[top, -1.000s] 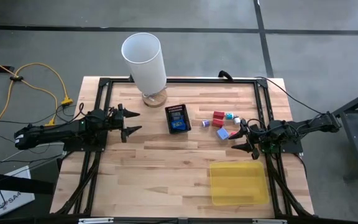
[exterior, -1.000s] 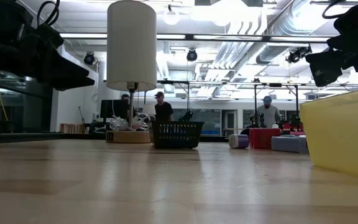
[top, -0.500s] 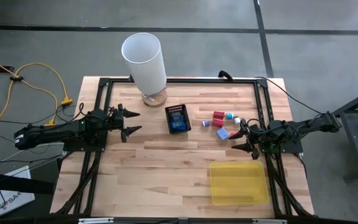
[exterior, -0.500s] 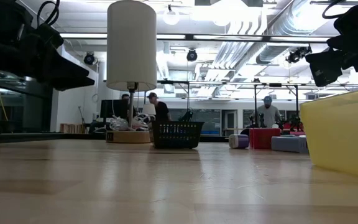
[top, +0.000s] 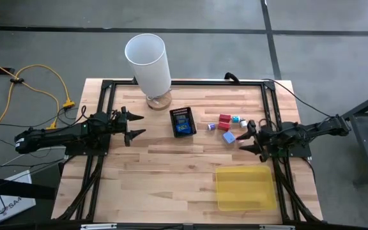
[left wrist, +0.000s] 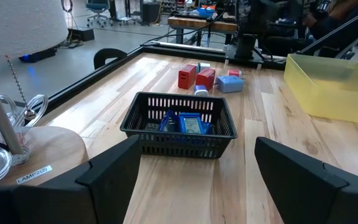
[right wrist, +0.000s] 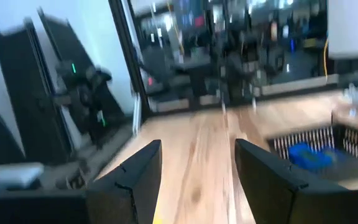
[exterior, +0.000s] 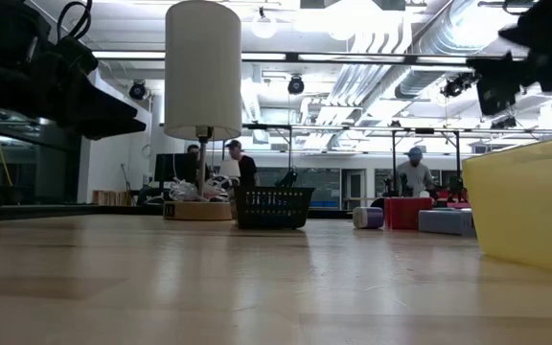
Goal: Pick & Place Office items
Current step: Put the white charger adaptor into the yellow bin
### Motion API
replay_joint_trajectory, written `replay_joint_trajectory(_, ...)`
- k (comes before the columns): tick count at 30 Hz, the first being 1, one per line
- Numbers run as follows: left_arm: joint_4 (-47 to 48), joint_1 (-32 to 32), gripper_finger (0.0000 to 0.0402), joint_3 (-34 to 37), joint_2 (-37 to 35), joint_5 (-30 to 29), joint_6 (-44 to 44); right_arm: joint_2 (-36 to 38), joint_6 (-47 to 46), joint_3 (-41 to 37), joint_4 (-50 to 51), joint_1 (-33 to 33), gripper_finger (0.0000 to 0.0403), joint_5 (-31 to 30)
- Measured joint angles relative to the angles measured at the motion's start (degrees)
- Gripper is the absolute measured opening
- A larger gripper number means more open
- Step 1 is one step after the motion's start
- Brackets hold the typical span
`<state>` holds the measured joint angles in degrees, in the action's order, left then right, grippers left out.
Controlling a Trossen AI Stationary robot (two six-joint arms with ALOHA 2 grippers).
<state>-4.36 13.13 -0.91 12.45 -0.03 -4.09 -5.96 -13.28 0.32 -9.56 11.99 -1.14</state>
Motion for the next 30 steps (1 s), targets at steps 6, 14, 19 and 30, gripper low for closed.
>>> replay_joint_trajectory(6, 0.00, 0.00, 0.0308, 0.00, 0.00, 0.00, 0.01, 0.00, 6.13, 0.00, -12.93, 0.00, 0.0190, 0.04)
replay_joint_trajectory(14, 0.00, 0.00, 0.0308, 0.00, -0.02, 0.00, 0.02, 0.03, 17.21, 2.87, -17.99, 0.00, 0.0190, -6.89)
replay_joint_trajectory(19, 0.02, -0.01, 0.0308, 0.00, 0.00, 0.00, 0.02, -0.03, 21.45, 5.28, -17.18, 0.00, 0.0190, -11.44)
replay_joint_trajectory(30, 0.02, -0.02, 0.0308, 0.00, -0.01, 0.00, 0.02, -0.02, 24.94, 7.55, -15.51, 0.00, 0.0190, -20.59)
